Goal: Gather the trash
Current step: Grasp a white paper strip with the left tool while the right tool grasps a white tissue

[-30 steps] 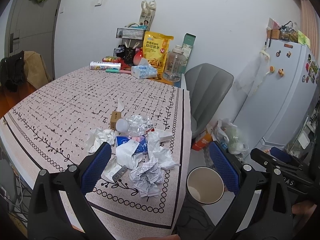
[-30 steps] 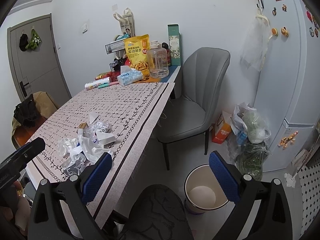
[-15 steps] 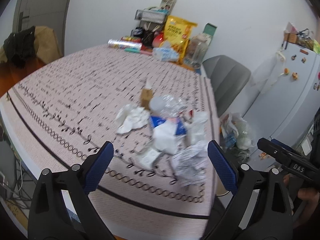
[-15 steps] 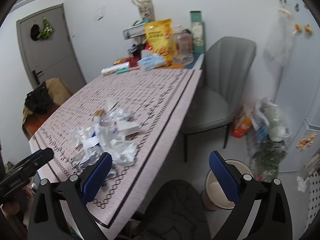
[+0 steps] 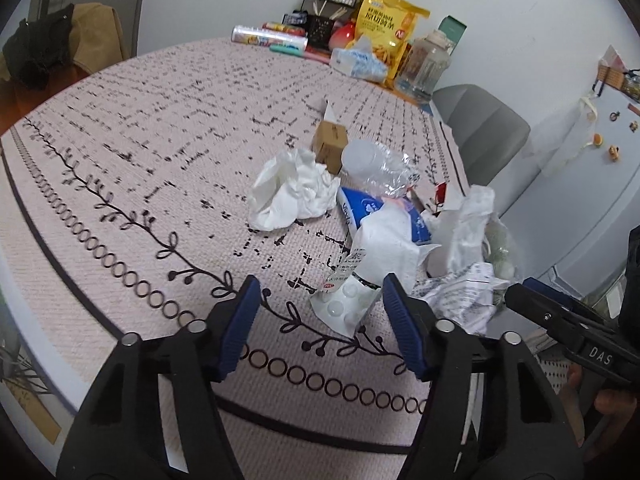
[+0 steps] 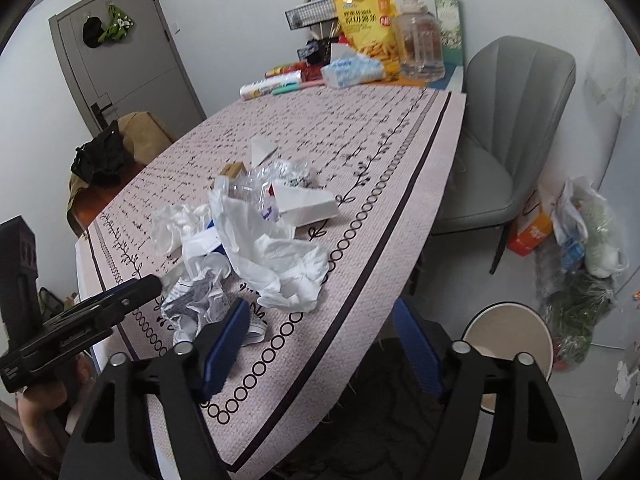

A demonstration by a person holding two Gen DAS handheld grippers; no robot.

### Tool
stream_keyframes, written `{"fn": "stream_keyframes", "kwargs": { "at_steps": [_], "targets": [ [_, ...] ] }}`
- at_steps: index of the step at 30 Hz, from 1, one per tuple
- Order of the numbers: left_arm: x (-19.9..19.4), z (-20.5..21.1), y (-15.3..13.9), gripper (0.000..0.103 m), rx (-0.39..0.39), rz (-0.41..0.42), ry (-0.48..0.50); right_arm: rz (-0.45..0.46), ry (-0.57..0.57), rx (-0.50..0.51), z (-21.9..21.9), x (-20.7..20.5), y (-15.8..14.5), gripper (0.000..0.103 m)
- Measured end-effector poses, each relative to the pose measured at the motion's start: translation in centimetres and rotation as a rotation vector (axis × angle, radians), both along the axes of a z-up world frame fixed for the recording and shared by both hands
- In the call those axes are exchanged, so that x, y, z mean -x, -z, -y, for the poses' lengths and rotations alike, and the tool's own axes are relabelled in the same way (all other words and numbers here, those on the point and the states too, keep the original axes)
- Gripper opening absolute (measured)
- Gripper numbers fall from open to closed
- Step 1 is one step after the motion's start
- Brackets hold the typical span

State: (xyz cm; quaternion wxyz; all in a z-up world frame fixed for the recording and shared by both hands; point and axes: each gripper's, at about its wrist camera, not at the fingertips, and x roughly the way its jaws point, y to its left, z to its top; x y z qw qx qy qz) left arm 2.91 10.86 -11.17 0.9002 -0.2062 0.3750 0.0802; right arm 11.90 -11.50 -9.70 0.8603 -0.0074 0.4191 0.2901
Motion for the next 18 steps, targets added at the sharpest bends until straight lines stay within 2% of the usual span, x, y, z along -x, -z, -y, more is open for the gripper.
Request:
{"fn": "stream_keyframes", "kwargs": {
  "at_steps": [2,4,5,6,8,10,15,18],
  "targets": [
    [-0.5,-0.1,0.4,0.051,0.022,0.003,0.010,-0.016,-0.009,-0.004,-0.3,-0.5,0.4,0.064],
    [-1.0,0.0,0.6,0.019,0.017,-0.014,0.014,-0.031,-0.021,-0.013,-0.9,-1.0,0.9,0.061],
    [-1.3,0.0,0.7,0.015,0.019,-0.020,0.016,-0.042,-0.034,-0.028,-1.2,-1.2,1.1,0.060],
    [-1.4,-0.1,0.7,0.005,0.031,-0.021,0.017,-0.054,-0.047,-0.040,-1.5,-1.5,1.4,0.057],
    [-1.3,-0.4,0.6,0.002,0.033,-0.016,0.002,-0.068,-0.070,-0.035,-2.4,-2.0,1.8,0.046],
    [-0.9,-0.7,0.2,0.001,0.023,0.001,-0.014,-0.080,-0.095,-0.036,-3.2,-2.3,2.0,0.025],
    [0.3,-1.2,-1.5,0.001,-0.011,0.041,-0.057,-0.058,-0.136,-0.064,-4.1,-2.1,1.3,0.007],
    [0.7,-1.2,-2.4,0.002,-0.013,0.065,-0.064,-0.032,-0.136,-0.093,-3.9,-1.9,0.3,0.005]
  ]
}}
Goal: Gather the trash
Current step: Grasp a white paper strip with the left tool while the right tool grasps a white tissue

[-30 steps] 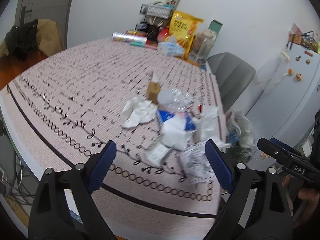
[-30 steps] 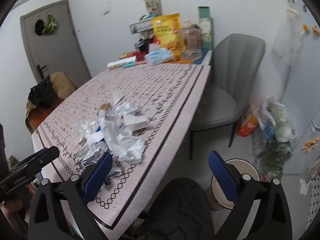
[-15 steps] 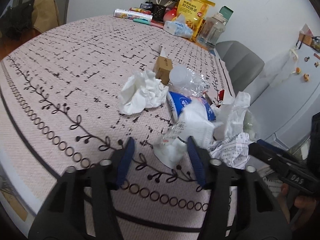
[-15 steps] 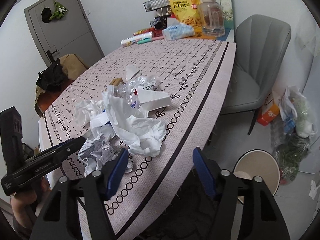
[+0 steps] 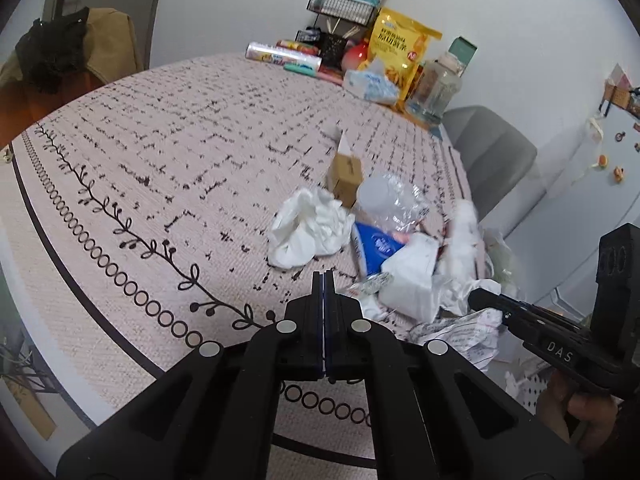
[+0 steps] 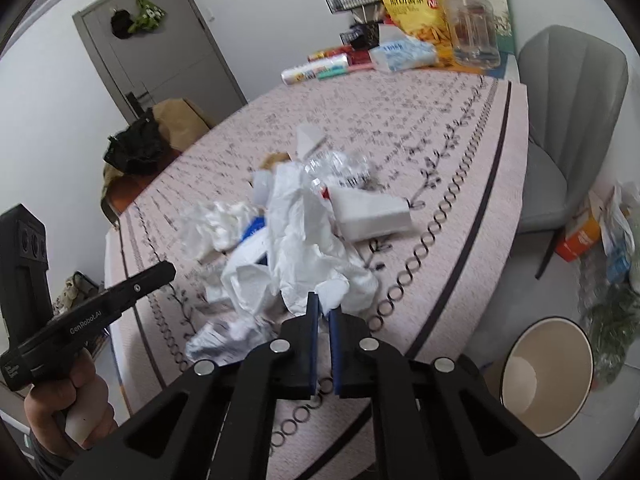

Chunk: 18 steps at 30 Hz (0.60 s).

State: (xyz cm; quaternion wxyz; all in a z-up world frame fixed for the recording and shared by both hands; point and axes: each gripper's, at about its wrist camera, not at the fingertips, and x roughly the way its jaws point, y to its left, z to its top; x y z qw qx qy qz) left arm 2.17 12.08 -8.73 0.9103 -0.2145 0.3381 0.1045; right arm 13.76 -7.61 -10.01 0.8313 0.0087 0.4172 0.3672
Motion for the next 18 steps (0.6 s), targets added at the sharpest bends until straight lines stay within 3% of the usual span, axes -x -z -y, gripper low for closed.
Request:
{"fn": "stream_keyframes", "kwargs": {
  "at_steps": [2,3,4,6,12,14,16,18],
  "targets": [
    [-0.3,0.1,-0.3,0.024,0.007,0.003,0.001,0.015,0.009,-0.013,0.4,0.1,-0.7,0.005],
    [-0.5,0.3,-0.3,0.062,0.014,0.005,0.011,0.023,0.016,-0.021,0.7,0.1,-1.0,0.005],
    [-0.6,0.6,-0.3,0.071,0.005,0.023,0.017,0.030,0.023,-0.029,1.0,0.1,-1.4,0.005],
    [-1.2,1.5,-0.1,0.071,-0.031,0.013,0.034,0.041,0.032,-0.041,1.8,0.1,-1.8,0.004],
    [-3.1,2.4,1.5,0.069,-0.030,-0.034,0.046,0.065,0.072,-0.080,3.8,0.1,-3.3,0.004],
    [-3.4,2.0,2.0,0.058,-0.006,-0.046,0.034,0.075,0.077,-0.090,4.3,0.1,-3.7,0.004],
    [-3.8,1.7,2.4,0.036,0.010,-0.054,0.022,0.083,0.084,-0.095,4.8,0.1,-3.9,0.004],
    [-3.8,1.4,2.7,0.022,0.029,-0.057,0.025,0.087,0.091,-0.101,5.2,0.1,-4.0,0.004]
  ]
}}
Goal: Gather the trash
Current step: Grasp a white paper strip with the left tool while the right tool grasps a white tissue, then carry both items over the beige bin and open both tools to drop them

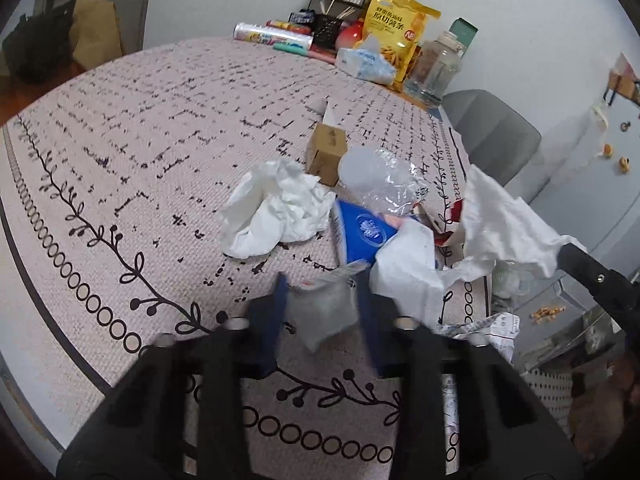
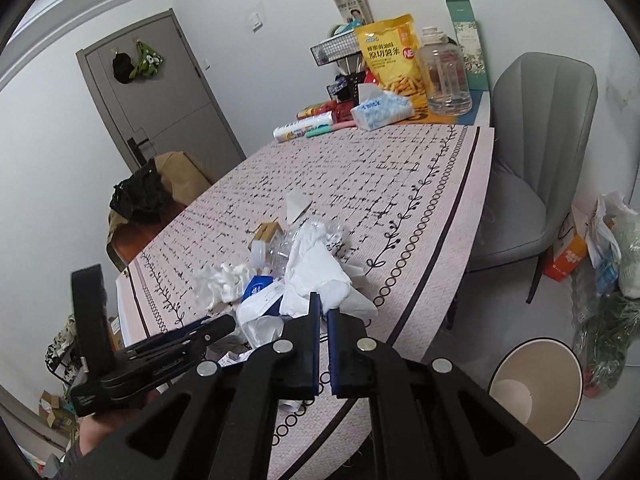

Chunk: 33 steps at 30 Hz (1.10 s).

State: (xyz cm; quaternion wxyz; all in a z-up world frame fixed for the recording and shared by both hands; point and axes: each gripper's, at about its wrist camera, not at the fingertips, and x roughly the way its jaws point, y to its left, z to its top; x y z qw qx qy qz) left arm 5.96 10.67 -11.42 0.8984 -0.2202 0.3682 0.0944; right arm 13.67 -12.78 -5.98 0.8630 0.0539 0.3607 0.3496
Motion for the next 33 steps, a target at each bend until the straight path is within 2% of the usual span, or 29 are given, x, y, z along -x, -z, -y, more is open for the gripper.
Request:
{"fn": "stream_keyframes", "kwargs": {
  "at_steps": [1,7,13,20,25,33],
  "targets": [
    [0.1,-0.3,0.1,0.017,0.012,-0.002,-0.004,0.002,0.004,-0.002,0.2,0.0,-0.1,0.004],
    [2.4,-1.4,-1.7,0.016,-0.024,0.057,-0.063,0.008,0.003,-0.004,0.3,0.0,-0.1,0.004],
    [3.7,-1.6,-4.4,0.016,-0.059,0.112,-0.076,0.029,-0.008,-0.029,-0.3,0.5,-1.0,0.004],
    [3.2,-0.1,-7.1,0.016,-0.086,0.169,-0.037,0.089,-0.019,-0.064,-0.2,1.0,-3.3,0.004],
    [2.3,1.9,-8.4,0.016,-0.099,0.188,0.007,0.114,0.013,-0.085,1.3,0.9,-4.4,0.004],
    [-0.9,7.1,-9.8,0.016,-0.132,0.191,0.112,0.083,0.153,-0.093,7.5,-0.3,-3.4,0.004]
  ]
}}
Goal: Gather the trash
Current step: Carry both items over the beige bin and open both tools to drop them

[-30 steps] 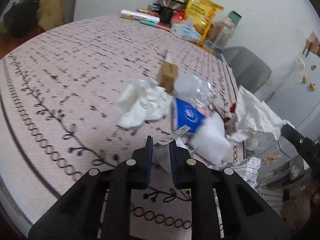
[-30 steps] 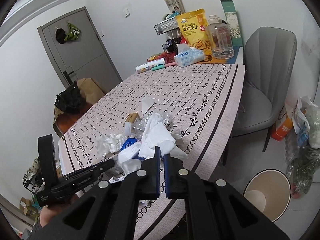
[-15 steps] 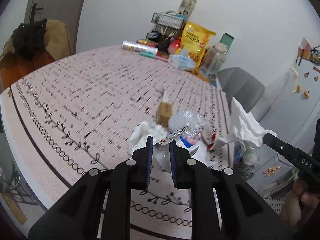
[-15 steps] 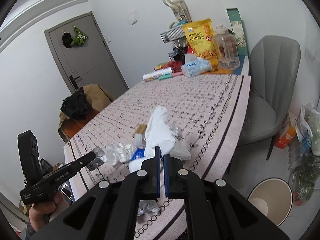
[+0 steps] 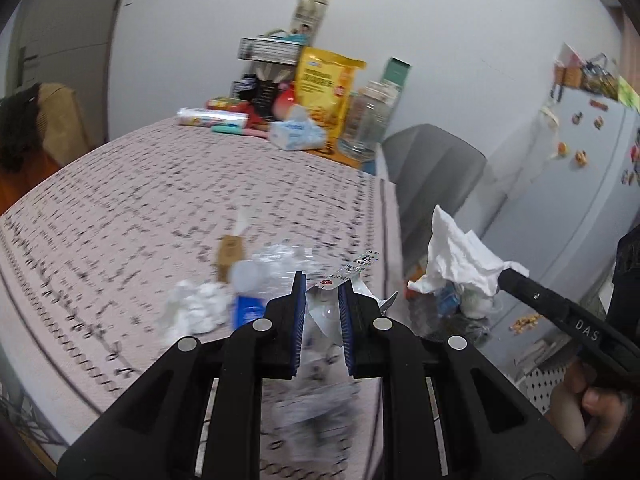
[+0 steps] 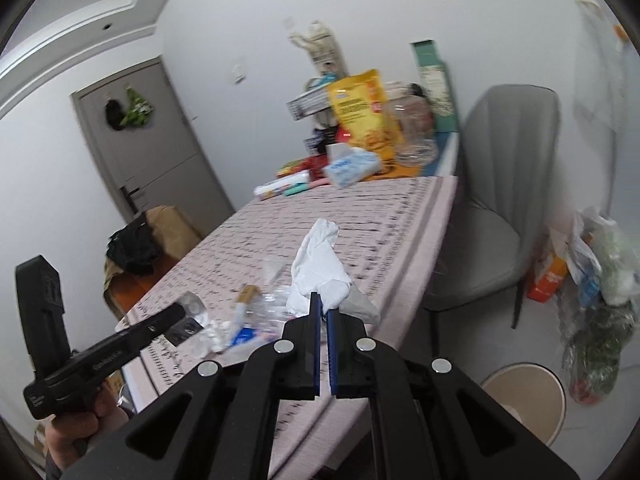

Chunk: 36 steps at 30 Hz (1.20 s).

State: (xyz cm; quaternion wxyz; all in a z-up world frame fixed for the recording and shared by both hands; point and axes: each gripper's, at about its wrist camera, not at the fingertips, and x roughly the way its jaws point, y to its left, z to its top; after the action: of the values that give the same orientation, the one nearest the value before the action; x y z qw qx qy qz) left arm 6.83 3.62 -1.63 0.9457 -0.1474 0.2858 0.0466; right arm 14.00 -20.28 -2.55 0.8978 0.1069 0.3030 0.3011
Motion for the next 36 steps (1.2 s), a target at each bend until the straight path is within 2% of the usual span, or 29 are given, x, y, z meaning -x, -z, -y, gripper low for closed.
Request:
{"fn": "stream_keyframes", "kwargs": {
  "at_steps": [13,25,33,35,36],
  "targets": [
    [-6.4,10.0,2.2,0.016,0.020,-0.104,0.189,-0.107,0.181,0.024,9.6,-1.7,4.7,0.004],
    [-12.2,16.7,6.1,0.016,0.008,-0.257,0.271,-0.273,0.317,0.010,16.1,-5.2,13.7,0.005],
    [-16.2,21.9,11.0,0.016,0.007,-0.381,0.315,-0.332,0.360,-0.028,19.8,-7.3,20.0,0.007],
    [-17.0,22.6,12.4,0.016,0.025,-0.412,0.320,-0.367,0.338,-0.040,20.3,-8.4,22.1,0.010],
    [-17.2,23.0,13.0,0.016,0.025,-0.425,0.321,-0.383,0.341,-0.044,20.6,-8.9,22.9,0.023]
  ]
}}
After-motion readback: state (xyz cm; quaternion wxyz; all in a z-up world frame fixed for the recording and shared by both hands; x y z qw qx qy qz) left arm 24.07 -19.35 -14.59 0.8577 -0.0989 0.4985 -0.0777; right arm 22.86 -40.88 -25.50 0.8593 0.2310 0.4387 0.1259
